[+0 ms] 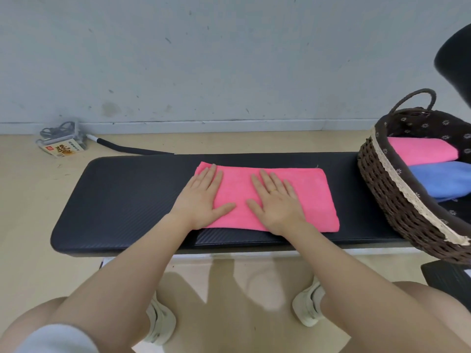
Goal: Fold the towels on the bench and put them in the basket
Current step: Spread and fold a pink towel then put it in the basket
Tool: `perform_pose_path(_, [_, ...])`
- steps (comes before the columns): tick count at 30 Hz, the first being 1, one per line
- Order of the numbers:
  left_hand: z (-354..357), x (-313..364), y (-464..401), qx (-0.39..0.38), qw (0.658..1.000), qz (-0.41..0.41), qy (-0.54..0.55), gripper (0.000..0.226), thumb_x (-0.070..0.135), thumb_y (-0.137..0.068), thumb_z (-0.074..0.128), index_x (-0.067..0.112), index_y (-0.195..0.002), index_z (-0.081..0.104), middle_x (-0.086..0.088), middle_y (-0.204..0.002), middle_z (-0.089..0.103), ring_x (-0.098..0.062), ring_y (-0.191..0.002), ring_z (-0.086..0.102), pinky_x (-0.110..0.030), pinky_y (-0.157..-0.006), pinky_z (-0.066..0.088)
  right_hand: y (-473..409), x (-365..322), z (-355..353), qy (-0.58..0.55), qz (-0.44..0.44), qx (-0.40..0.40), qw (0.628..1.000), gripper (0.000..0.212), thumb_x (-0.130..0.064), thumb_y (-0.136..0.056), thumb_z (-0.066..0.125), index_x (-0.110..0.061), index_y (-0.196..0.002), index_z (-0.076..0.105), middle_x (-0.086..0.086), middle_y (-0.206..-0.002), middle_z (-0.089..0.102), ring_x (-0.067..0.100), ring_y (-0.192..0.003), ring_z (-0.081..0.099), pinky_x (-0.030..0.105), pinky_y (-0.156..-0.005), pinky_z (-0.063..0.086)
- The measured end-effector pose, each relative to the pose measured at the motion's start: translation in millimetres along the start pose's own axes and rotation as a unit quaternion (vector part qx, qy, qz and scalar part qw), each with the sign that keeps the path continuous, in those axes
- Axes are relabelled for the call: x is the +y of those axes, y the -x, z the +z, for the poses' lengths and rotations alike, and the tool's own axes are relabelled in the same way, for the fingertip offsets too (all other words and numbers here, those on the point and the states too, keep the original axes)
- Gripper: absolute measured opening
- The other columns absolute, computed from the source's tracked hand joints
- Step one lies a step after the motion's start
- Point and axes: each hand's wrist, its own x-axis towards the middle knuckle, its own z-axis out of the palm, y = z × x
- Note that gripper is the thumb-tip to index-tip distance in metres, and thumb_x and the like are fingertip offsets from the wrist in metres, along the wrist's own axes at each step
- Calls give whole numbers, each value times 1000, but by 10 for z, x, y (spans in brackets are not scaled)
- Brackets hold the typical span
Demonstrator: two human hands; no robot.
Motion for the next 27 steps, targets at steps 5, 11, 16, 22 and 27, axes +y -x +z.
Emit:
perform_pose_path(5, [-29,-61,122,-22,1000,-14,12,140,99,-41,-1,10,-149,-8,-8,-157,-16,-18,-145,-14,-33,-120,-2,237,428,-45,-1,84,-1,996,64,-55,-96,14,-29,-150,-7,-6,-159,-12,13,-147,-11,38,-118,-8])
perform_pose_path(11, [-55,-2,249,-26,998,-45,21,125,87,-52,7,9,-149,-7,-10,-157,-13,-19,-146,-10,-34,-119,-2,477,696,-75,-16,218,-4,976,63,-53,-97,11,-26,-150,-7,-2,-160,-8,19,-147,-6,46,-119,-1])
perform_pose_path(16, [-107,183,313,-11,996,-68,-50,96,74,-82,20,8,-149,2,-8,-159,-3,-18,-146,-5,-43,-118,-8,515,573,-247,-78,268,91,956,64,-41,-96,38,-9,-146,16,15,-145,33,34,-130,35,47,-96,38])
perform_pose_path(22, [-204,516,149,1,999,34,35,59,48,-97,28,19,-149,18,-3,-159,4,-17,-146,-1,-36,-117,-5,463,730,-371,-422,350,119,828,26,-22,-87,61,-7,-75,43,8,-77,46,27,-79,47,30,-58,36])
perform_pose_path(27, [-291,714,-149,-27,996,75,45,71,54,-92,41,21,-149,15,-3,-159,2,-19,-146,3,-35,-119,3,437,783,-561,-607,326,46,723,23,-16,-85,65,-6,-103,54,9,-97,60,26,-90,58,37,-78,48])
